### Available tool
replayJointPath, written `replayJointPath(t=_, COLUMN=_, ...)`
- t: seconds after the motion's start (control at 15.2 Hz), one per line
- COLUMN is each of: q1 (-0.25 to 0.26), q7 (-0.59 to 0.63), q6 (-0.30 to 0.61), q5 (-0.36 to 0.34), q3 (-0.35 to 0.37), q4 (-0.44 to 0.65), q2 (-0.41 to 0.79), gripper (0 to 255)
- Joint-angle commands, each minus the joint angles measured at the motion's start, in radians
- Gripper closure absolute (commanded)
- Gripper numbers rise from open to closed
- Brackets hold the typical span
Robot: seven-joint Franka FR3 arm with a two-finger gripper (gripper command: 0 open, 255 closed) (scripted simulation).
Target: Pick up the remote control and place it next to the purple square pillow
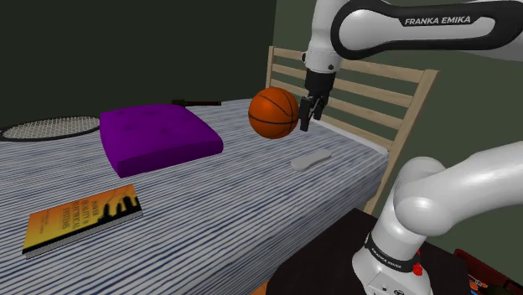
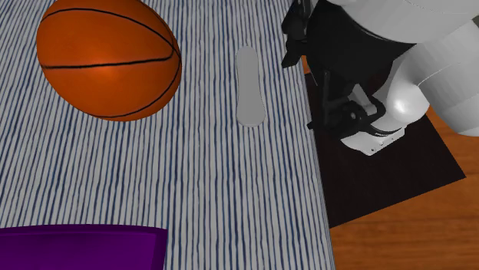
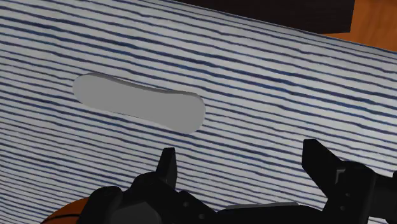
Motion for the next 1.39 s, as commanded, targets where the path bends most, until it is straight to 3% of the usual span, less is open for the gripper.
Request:
replayJointPath(t=0.0, q1=0.000, q7=0.000, q6=0.000, q5=0.000, q3=0.000, q4=0.000, q2=0.000, gripper=0)
replayJointPath(t=0.53, q1=0.101, q7=-0.645, q6=0.146, q5=-0.172, q3=-0.310, q4=-0.189, q2=-0.056, gripper=0)
replayJointPath(t=0.86, q1=0.172, q7=-1.052, q6=0.259, q5=-0.283, q3=-0.527, q4=-0.208, q2=0.032, gripper=0)
replayJointPath(t=1.12, q1=0.269, q7=-1.378, q6=0.361, q5=-0.336, q3=-0.708, q4=-0.175, q2=0.162, gripper=0)
replayJointPath(t=1.32, q1=0.271, q7=-1.378, q6=0.409, q5=-0.345, q3=-0.727, q4=-0.201, q2=0.183, gripper=0)
